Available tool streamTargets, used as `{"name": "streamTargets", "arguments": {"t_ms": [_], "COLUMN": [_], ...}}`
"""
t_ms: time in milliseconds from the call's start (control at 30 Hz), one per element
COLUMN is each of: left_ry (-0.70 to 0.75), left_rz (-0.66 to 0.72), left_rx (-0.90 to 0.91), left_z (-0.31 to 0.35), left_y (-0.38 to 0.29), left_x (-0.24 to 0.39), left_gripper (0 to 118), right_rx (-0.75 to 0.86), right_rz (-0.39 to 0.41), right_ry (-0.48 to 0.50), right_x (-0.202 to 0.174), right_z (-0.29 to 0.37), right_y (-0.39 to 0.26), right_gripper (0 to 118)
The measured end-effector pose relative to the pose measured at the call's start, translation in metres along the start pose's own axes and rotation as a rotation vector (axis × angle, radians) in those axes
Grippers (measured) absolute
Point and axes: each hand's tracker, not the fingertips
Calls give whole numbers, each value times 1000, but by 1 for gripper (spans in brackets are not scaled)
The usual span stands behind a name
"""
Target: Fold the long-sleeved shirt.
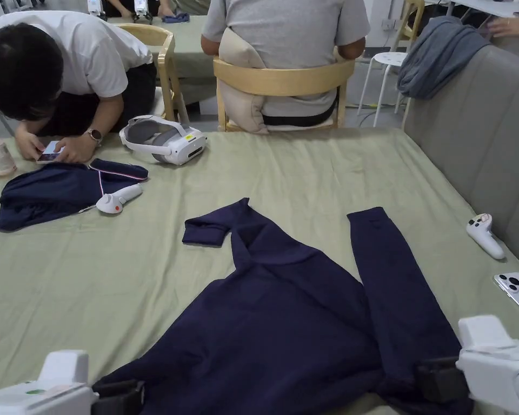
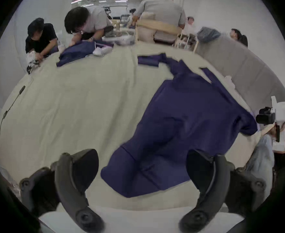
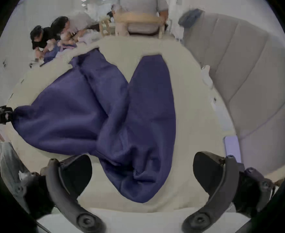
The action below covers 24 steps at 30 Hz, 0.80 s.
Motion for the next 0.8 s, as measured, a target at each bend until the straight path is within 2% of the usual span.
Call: {"name": "streamTargets", "arguments": {"t_ms": [33, 67, 100, 133, 167, 233, 267, 300, 333, 367, 433, 500, 600, 667, 700, 733, 767, 800], "left_ry": [26, 47, 55, 57, 52, 87, 88, 78, 80, 81, 125, 118, 156, 129, 132, 141, 147, 127], "left_rz": [-1, 27, 53, 60, 51, 35, 30, 27, 32, 49, 51, 44, 38, 20, 29, 39, 50, 84], "left_rx": [36, 67, 96, 118, 132, 190, 185, 175, 169, 160, 72, 92, -76, -98, -105, -96, -90, -69], "left_z": [12, 24, 35, 24, 28, 31, 27, 23, 18, 12, 1, -14, -37, -37, -39, -41, -41, -63], "left_y": [8, 15, 23, 27, 32, 36, 38, 39, 38, 36, 28, 15, -5, -16, -21, -25, -28, -33], "left_x": [-1, 0, 2, -13, -12, -6, -4, -5, -5, -4, -9, -6, -9, 4, 9, 11, 12, -4], "left_gripper": [100, 90, 58, 22, 6, 5, 9, 43, 43, 56, 110, 102, 101, 99, 88, 63, 19, 9], "right_rx": [21, 14, 28, 58, 83, 109, 84, 77, 77, 79, 68, 58, 26, 15, 8, 1, -5, -9], "right_rz": [3, -9, -17, -28, -30, -42, -27, -9, 1, 11, 19, 31, 31, 44, 48, 48, 44, 44], "right_ry": [3, 2, 20, 51, 85, 129, 114, 129, 139, 150, 170, 187, 197, 195, 196, 197, 195, 200], "right_x": [0, 0, 2, 0, -2, -12, -14, -18, -21, -30, -34, -42, -45, -51, -52, -53, -53, -54], "right_z": [9, 17, 19, 23, 26, 23, 22, 21, 19, 17, 14, 12, 1, -5, -9, -13, -19, -23], "right_y": [7, 16, 24, 30, 36, 43, 46, 47, 48, 46, 44, 41, 39, 40, 41, 43, 46, 50], "right_gripper": [118, 112, 83, 41, 0, 1, 1, 1, 1, 1, 1, 3, 3, 3, 3, 3, 3, 3]}}
